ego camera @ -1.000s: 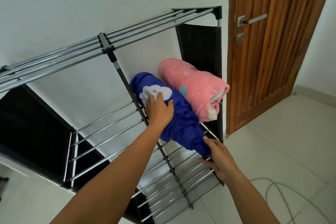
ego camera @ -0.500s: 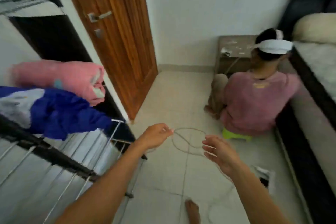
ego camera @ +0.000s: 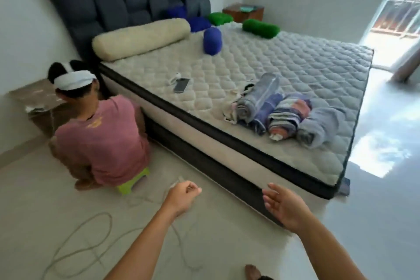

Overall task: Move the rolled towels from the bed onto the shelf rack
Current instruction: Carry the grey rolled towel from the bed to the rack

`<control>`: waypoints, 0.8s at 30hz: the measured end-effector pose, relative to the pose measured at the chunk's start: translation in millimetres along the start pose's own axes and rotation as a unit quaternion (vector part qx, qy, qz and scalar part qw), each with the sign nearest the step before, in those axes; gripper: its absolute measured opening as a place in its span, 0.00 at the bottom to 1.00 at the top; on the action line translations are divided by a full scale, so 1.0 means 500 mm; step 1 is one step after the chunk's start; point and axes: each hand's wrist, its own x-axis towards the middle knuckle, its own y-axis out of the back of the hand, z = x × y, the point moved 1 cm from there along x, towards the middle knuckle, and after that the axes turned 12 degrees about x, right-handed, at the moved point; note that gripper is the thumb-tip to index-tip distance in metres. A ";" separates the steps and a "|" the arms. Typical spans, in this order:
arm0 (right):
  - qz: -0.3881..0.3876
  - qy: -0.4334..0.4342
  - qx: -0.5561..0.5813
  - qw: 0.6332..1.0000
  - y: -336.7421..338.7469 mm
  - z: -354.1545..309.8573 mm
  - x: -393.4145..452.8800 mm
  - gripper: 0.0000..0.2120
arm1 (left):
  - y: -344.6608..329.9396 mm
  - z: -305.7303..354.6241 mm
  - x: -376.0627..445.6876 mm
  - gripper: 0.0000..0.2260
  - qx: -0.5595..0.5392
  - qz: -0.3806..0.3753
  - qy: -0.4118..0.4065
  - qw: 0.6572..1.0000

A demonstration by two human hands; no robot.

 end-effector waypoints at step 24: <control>-0.043 0.065 0.003 0.997 -0.038 -0.513 0.466 0.06 | -0.119 0.486 0.576 0.16 -0.378 -0.069 0.195 0.902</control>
